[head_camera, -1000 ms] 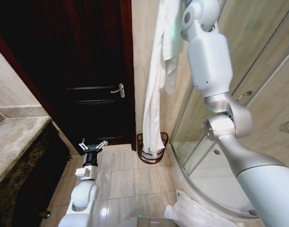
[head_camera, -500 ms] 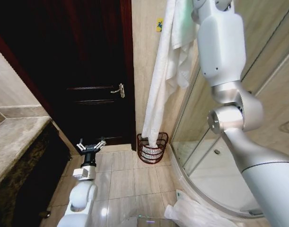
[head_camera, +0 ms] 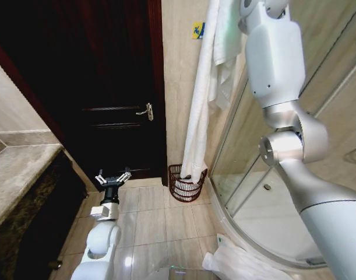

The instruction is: Discard the used towel into the hamper.

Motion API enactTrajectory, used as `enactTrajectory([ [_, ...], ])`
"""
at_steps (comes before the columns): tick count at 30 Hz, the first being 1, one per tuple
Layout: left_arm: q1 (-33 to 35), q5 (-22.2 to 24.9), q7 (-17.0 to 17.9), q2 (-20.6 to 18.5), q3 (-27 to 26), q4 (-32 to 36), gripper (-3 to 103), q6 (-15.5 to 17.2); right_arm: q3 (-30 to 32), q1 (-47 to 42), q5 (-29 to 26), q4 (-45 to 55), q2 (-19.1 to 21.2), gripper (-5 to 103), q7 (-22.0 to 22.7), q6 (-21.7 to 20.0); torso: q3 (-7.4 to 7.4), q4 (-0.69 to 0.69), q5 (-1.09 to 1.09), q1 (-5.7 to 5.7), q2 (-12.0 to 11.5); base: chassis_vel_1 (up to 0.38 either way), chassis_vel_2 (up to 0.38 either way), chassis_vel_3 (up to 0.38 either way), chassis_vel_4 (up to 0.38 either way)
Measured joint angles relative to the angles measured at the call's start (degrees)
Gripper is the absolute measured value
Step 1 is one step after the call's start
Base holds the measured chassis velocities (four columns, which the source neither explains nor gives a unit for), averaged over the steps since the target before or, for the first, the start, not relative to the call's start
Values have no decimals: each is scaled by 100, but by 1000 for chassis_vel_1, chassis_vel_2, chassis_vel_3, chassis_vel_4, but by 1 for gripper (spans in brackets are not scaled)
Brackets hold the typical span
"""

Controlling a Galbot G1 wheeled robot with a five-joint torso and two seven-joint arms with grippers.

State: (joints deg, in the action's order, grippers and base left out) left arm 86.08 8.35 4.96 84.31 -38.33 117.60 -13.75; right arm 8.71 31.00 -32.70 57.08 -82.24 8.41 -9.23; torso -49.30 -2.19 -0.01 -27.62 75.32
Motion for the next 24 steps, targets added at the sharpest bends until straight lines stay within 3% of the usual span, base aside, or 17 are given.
enactTrajectory([
  [24, 130, 3, -61, 110, -28, 97, 100, -213, -109, -12, 1, 157, -141, 4, -114, -117, 0, 0, 0, 1, 0, 0, 0, 0, 0],
])
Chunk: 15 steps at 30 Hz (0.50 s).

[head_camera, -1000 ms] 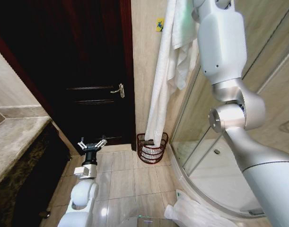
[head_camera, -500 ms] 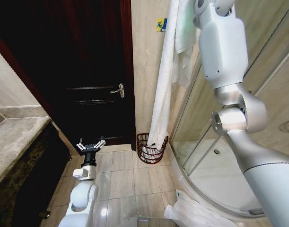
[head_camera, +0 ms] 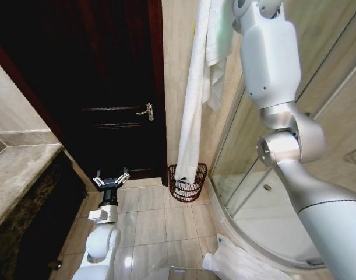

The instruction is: Discard the used towel into the hamper.

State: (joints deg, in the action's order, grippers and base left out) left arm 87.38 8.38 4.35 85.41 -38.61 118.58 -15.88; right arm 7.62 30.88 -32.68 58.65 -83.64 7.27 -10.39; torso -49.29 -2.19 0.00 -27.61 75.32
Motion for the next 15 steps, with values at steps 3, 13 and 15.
enactTrajectory([
  [3, -10, 1, 0, -3, -4, -1, 100, 0, -4, 17, -1, -42, -15, 4, -9, 15, 0, 0, 0, 0, 0, -13, 16, 15, -21],
  [13, -26, 6, 7, -2, -4, 6, 100, 12, -52, -141, -44, 178, 6, 4, 48, 19, 0, 0, 1, -3, 0, -49, 61, 56, -54],
  [15, -25, 4, 7, 13, 2, 6, 100, 12, -84, -261, -85, 294, 49, 4, 62, 16, -1, -1, 1, -3, -1, 0, 0, 0, 0],
])
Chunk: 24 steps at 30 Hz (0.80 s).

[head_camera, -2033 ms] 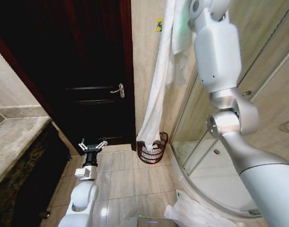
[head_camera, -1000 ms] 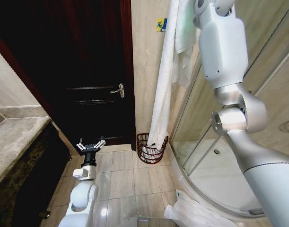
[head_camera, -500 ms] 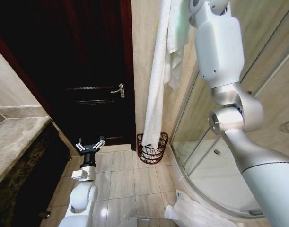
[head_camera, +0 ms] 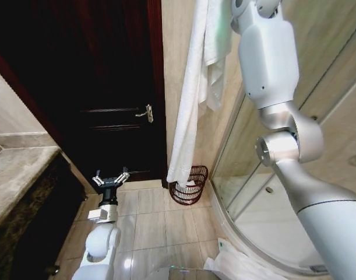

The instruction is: Discard the used towel into the hamper.

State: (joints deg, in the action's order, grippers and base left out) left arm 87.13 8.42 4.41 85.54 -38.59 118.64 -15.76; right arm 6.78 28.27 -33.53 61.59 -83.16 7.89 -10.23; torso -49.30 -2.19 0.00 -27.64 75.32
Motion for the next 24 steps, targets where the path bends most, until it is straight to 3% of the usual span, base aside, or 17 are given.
enactTrajectory([
  [14, 27, 89, 7, 10, 30, 122, 100, 81, -112, -806, -149, 497, 166, 4, -17, 3, 1, 0, 1, 3, 0, 0, 0, 0, 0],
  [24, -22, 159, 10, 110, 112, 94, 100, 99, -72, -2250, -66, 1506, 427, 4, 92, 12, 1, 1, -1, 3, 0, 0, 0, 0, 0],
])
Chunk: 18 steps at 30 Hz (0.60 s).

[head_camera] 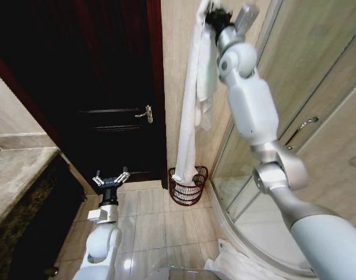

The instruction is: Discard the used towel into the hamper.

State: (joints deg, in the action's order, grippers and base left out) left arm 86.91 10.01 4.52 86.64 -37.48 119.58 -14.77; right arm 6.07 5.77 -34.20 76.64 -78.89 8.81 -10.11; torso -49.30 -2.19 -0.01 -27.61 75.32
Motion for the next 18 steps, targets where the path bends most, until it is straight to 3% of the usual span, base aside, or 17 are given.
enactTrajectory([
  [13, 13, 36, -26, 63, -38, -45, 100, -74, 15, -1464, 96, 794, 512, 4, 64, -60, 2, 1, 0, 2, -3, 0, 0, 0, 0],
  [18, 31, 9, -34, 78, -28, -59, 100, -81, 159, -1823, 116, 777, 564, 4, 67, -95, 66, 0, 0, 61, -127, 0, 0, 0, 0],
])
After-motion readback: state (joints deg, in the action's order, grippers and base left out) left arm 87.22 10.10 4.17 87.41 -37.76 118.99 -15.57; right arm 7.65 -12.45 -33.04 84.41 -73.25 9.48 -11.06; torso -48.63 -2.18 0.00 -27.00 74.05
